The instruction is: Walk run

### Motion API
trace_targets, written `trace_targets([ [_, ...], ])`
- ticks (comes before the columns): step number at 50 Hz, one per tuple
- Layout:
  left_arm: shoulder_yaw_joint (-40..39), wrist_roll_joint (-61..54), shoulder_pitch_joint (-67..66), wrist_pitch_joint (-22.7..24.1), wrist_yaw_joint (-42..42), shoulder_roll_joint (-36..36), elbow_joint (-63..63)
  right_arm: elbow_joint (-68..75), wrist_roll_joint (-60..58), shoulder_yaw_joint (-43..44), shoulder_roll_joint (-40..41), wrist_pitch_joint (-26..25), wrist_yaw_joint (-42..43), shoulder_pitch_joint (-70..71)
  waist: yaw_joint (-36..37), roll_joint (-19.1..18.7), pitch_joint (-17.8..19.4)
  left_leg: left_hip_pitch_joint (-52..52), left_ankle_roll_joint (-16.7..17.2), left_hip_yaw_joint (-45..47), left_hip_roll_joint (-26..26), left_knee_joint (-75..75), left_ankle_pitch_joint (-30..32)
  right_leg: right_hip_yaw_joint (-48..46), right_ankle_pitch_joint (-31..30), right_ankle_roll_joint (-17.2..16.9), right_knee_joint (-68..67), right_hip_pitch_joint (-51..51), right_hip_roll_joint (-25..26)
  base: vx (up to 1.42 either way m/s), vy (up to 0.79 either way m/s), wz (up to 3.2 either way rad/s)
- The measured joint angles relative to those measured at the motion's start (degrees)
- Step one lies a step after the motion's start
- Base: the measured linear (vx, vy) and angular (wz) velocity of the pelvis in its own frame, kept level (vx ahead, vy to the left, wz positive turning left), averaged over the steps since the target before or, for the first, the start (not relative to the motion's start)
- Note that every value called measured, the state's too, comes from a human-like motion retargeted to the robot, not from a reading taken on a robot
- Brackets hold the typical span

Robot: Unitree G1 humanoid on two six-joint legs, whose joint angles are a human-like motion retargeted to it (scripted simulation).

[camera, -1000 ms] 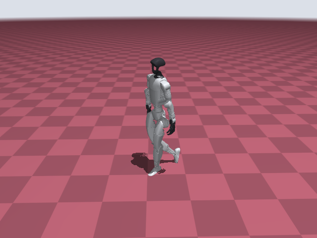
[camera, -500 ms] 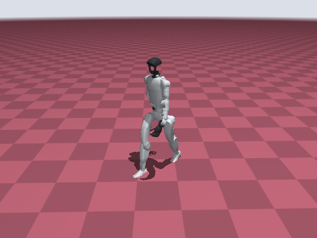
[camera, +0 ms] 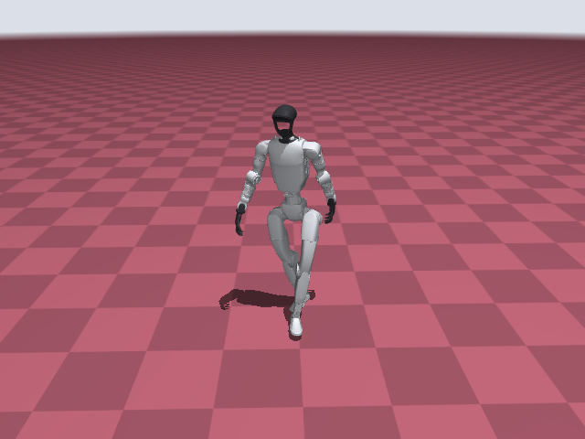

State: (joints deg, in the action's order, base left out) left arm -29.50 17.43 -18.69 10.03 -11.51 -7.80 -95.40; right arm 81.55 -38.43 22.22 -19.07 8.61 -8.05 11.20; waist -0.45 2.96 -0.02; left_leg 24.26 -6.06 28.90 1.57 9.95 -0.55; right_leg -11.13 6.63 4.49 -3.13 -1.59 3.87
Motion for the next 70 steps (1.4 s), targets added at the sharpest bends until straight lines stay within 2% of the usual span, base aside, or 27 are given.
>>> trace_targets([
  [3,-2.0,-4.6,0.5,1.9,0.0,1.1,-1.6,1.3,-1.2,0.5,-0.7,-0.5,0.9,1.1,0.0,1.1,-0.5,1.4,-1.6,-2.4,5.5,-9.2,-3.1,-3.6,0.2,-0.8,0.4,-2.8,-0.4,0.84,-0.05,0.46],
  [6,-4.0,-7.3,0.9,5.3,1.2,2.9,-1.7,3.2,-2.3,0.7,0.4,-1.3,0.6,0.6,2.0,3.1,-1.3,0.2,-5.9,-0.4,5.0,-8.5,-1.2,-2.2,-3.4,-1.8,-1.7,-4.9,-1.2,0.95,0.00,-0.43],
  [9,-6.1,-8.0,1.6,8.1,3.3,4.1,-0.8,5.8,-4.8,1.3,2.7,-1.3,0.0,-1.7,4.7,4.2,-3.1,-1.9,-6.4,4.2,2.9,-6.0,2.3,-3.1,-13.9,-3.7,-5.1,-6.5,-2.5,1.08,0.05,-0.76],
  [11,-6.2,-9.2,2.6,9.0,3.9,3.7,-0.3,7.8,-7.3,1.3,4.4,-1.7,-0.1,-4.3,4.5,4.5,-5.3,-1.6,-7.4,-2.9,3.5,-3.9,0.7,-4.2,-25.0,-5.1,-9.7,-5.8,-3.6,1.35,0.11,0.00],
  [13,-5.3,-11.5,4.5,8.9,3.8,2.5,0.0,9.7,-9.9,0.9,6.3,-2.4,0.5,-7.3,2.4,3.4,-6.6,-1.7,-7.3,-8.3,2.5,-0.5,-2.1,-0.4,-34.8,-5.1,-18.5,-2.1,-1.2,1.14,0.07,0.89],
  [15,-3.3,-13.5,8.3,7.9,3.6,1.2,0.8,12.0,-11.7,0.8,6.9,-2.8,0.9,-9.6,0.1,3.1,-5.1,-6.2,-8.2,-4.6,3.4,0.6,-4.2,1.1,-36.6,-4.5,-36.6,3.9,-1.2,0.85,0.04,1.38],
  [16,-2.0,-14.2,10.6,7.3,3.4,0.8,2.0,13.1,-12.5,0.9,7.1,-3.1,0.7,-10.7,-0.3,1.5,-5.0,-8.1,-8.1,-6.2,3.0,-0.4,-4.9,-0.2,-36.6,-4.0,-39.3,5.6,-0.4,0.95,0.07,1.21],
  [20,1.7,-14.0,19.5,6.5,0.9,-0.2,9.6,15.5,-15.2,1.7,8.6,-5.6,-0.9,-14.5,-0.8,-3.5,-4.8,-12.3,-6.6,-11.4,0.6,-1.7,-6.6,1.7,-27.3,-1.7,-44.9,14.6,4.0,0.71,0.04,0.94],
  [24,8.3,-13.8,26.3,7.7,-3.7,-1.7,18.3,15.9,-14.2,2.5,10.5,-5.6,-0.1,-19.3,-6.8,-6.3,-4.3,-17.2,-6.0,-18.1,1.7,-3.5,-7.9,1.4,-16.3,-2.0,-40.3,22.2,0.4,0.75,0.03,2.04],
  [29,14.1,-12.0,32.3,9.9,-5.1,-5.0,25.9,15.9,-12.6,3.1,11.7,-8.1,-1.4,-22.8,-12.3,-5.6,-3.2,-23.1,-5.6,-25.3,5.8,-3.8,-10.7,4.6,-14.4,-6.8,-19.2,26.8,-7.3,0.78,-0.10,1.48],
  [32,14.9,-9.7,33.8,10.7,-3.4,-6.4,28.0,15.9,-12.0,3.0,12.4,-9.1,-2.7,-23.1,-13.8,-4.5,-1.8,-28.0,-4.6,-28.0,7.4,-3.8,-12.5,9.2,-11.3,-8.5,-7.4,29.1,-9.1,0.81,-0.23,0.80],
  [35,14.3,-8.6,33.1,11.0,-1.1,-6.3,27.7,15.9,-12.4,2.8,12.4,-8.8,-3.6,-22.4,-14.7,-3.6,-0.8,-32.8,-2.9,-30.0,8.0,-3.7,-13.8,12.0,-8.0,-17.0,1.0,30.3,-10.2,0.79,-0.25,0.45],
  [37,13.2,-8.8,31.6,10.9,-0.4,-5.3,25.6,15.9,-12.6,2.4,11.9,-8.3,-3.4,-21.7,-14.7,-3.8,-1.1,-34.6,-1.5,-30.4,7.8,-2.8,-13.2,8.9,-7.7,-17.7,1.5,30.4,-10.4,0.97,-0.36,0.27],
  [38,12.6,-8.9,30.6,10.7,-0.4,-4.7,24.0,15.9,-12.6,2.1,11.5,-8.1,-3.1,-21.2,-14.8,-3.9,-1.7,-35.0,-0.5,-30.6,7.6,-2.1,-12.2,10.3,-8.3,-14.9,0.1,30.5,-9.4,0.89,-0.29,0.42],
  [40,11.3,-8.8,28.0,9.8,-1.0,-3.2,20.1,15.8,-12.2,2.0,10.8,-8.2,-2.2,-20.6,-16.0,-4.2,-3.2,-35.3,2.1,-31.7,7.2,0.1,-8.5,4.8,-9.3,-11.5,-3.4,29.9,-10.0,1.01,-0.34,0.94],
  [42,10.2,-7.6,24.8,7.8,-2.4,-1.9,15.4,15.4,-11.4,2.3,10.1,-8.4,-1.2,-20.1,-19.3,-5.2,-4.1,-34.7,5.8,-34.6,6.1,5.5,0.2,6.4,-14.4,-11.3,-5.0,28.2,-9.7,1.04,-0.41,1.50],
  [44,10.2,-5.4,21.2,4.6,-3.1,-0.5,10.9,15.7,-9.7,2.8,9.0,-8.4,-1.0,-19.1,-18.9,-6.1,-4.8,-31.8,10.1,-34.6,5.8,14.1,12.0,12.5,-12.4,-9.0,-7.8,26.6,-7.7,0.96,-0.38,0.77],
  [45,10.4,-4.0,19.4,2.7,-2.9,0.2,8.8,15.9,-8.7,3.1,8.4,-8.3,-1.4,-18.6,-18.3,-6.2,-4.9,-29.6,12.7,-34.2,6.0,19.9,17.4,11.7,-11.0,-7.8,-8.4,25.2,-7.5,1.02,-0.41,0.49],
  [47,10.3,-0.9,16.7,-1.0,-2.8,0.5,5.5,15.9,-7.5,3.3,7.2,-9.0,-3.0,-16.1,-17.5,-4.7,-5.1,-24.2,14.8,-28.8,5.1,31.4,23.2,5.6,-10.2,-7.0,-7.4,22.1,-10.9,0.81,-0.33,0.39],
  [48,9.8,1.3,15.3,-2.2,-3.2,0.6,4.3,15.9,-6.9,3.5,6.6,-9.6,-3.6,-14.5,-16.8,-3.7,-5.5,-21.8,14.2,-25.3,4.2,35.4,25.6,2.4,-9.9,-6.8,-6.9,20.8,-12.8,0.67,-0.26,0.39],
  [50,8.9,5.7,12.3,-3.2,-4.6,1.2,3.4,15.4,-5.9,4.3,5.5,-10.5,-3.8,-10.9,-16.5,-2.9,-5.2,-17.8,8.5,-17.1,-1.2,41.5,19.3,6.8,-7.8,-5.2,-7.0,18.8,-10.5,0.74,-0.27,0.53],
  [52,8.5,8.2,9.0,-3.2,-5.5,2.3,4.0,13.7,-4.5,4.2,4.7,-9.9,-2.9,-7.8,-14.8,-2.1,-4.0,-14.1,5.2,-12.6,-2.9,43.4,13.3,5.0,-7.6,-4.9,-5.4,15.8,-10.6,0.68,-0.21,0.01],
  [55,7.3,10.0,4.7,-2.4,-5.0,3.5,4.7,9.9,-1.9,2.6,3.4,-6.8,-2.5,-4.2,-9.5,-0.3,-2.6,-6.5,3.9,-10.1,-1.3,43.1,4.8,3.0,-7.3,-4.6,-2.7,12.0,-10.9,0.62,-0.15,-0.60],
  [57,6.5,10.2,2.6,-2.0,-4.6,3.6,4.2,6.8,-0.5,1.4,2.4,-4.7,-3.0,-2.6,-6.8,-0.4,-1.9,-2.7,3.8,-11.0,0.6,36.2,1.6,2.2,-6.4,-4.3,-1.4,10.0,-9.4,0.64,-0.11,-0.18],
  [60,4.3,9.8,0.8,-3.1,-4.5,3.6,3.1,2.9,0.0,0.5,0.4,-2.3,-3.2,-0.4,-3.7,-1.0,-0.9,0.5,-0.4,-5.9,-0.8,23.1,-1.3,-0.8,-4.4,-3.8,0.0,6.8,-7.4,0.43,-0.09,0.23],
  [67,-2.0,1.9,0.7,-4.4,-5.3,4.6,0.1,2.9,-2.0,-0.9,-3.1,-0.9,-0.3,3.3,-4.0,-1.6,0.2,0.7,-4.7,3.2,4.0,-5.3,-8.4,-6.9,1.2,-3.3,1.4,-2.0,-3.3,0.75,-0.05,0.70],
  [70,-4.0,1.0,1.0,-3.9,-6.3,5.5,1.1,4.2,-3.0,-1.1,-2.4,-1.4,-0.3,2.5,-1.9,-0.3,-0.6,-2.7,-7.0,11.1,3.3,-7.6,-7.0,-6.7,1.5,-3.6,-0.6,-4.4,-3.4,0.72,-0.03,-0.06],
])
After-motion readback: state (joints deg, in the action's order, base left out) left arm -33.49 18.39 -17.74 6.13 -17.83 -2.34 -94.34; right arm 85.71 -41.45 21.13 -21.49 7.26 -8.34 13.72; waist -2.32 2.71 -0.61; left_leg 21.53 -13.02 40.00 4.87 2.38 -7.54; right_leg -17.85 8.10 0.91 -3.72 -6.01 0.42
